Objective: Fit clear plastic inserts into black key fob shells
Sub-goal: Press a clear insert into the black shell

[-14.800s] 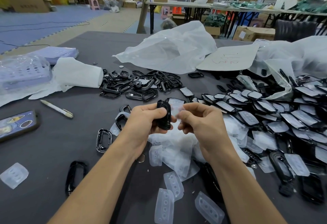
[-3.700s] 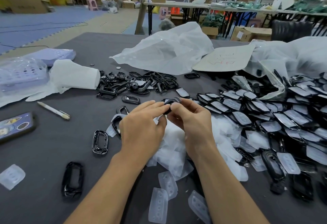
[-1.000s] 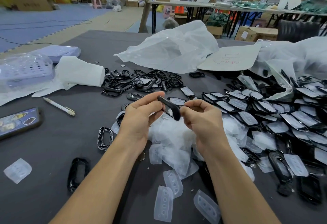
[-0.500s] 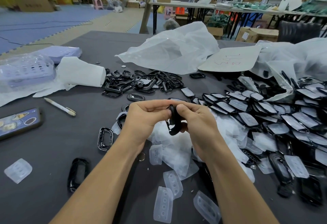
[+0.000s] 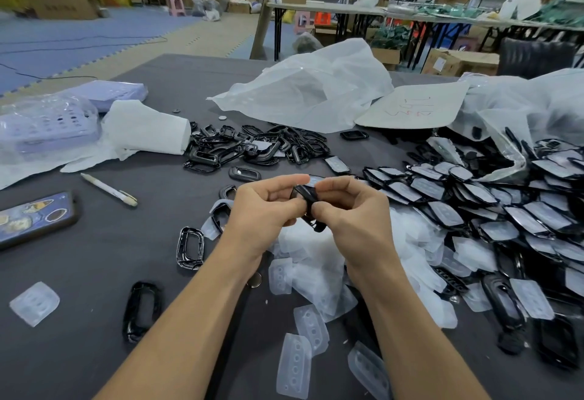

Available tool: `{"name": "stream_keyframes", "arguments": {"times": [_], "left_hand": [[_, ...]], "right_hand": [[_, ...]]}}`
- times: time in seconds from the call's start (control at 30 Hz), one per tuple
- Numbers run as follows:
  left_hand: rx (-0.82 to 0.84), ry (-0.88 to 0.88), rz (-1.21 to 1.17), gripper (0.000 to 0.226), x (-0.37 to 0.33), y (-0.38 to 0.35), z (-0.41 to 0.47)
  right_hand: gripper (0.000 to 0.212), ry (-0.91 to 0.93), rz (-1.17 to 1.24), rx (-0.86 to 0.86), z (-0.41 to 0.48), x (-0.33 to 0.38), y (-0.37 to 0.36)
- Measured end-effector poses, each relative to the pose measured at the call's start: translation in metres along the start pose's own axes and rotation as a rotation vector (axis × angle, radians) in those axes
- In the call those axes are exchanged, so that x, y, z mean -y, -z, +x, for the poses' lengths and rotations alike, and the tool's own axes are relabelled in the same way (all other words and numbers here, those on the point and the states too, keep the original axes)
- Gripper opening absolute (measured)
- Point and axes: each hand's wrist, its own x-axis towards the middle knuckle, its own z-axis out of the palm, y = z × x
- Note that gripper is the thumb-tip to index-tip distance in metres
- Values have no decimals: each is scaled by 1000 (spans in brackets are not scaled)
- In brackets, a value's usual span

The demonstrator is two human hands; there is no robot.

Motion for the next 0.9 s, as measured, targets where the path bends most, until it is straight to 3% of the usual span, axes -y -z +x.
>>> {"name": "stream_keyframes", "arguments": {"times": [0.3,0.47,0.73,0.9], "left_hand": [[-47,24,8,26,1,0,1],[-37,134,-197,22,0,-3,0],[-145,211,-337,26,-1,-9,-1],[-153,314,-602,26,-1,-12,1]], "right_hand": [[24,96,-112,-79,3,-7,-2],[20,50,-79,-37,6,-5,3],[21,48,-99,-33,4,-7,0],[10,-56,-42,-31,5,-6,-3]]}}
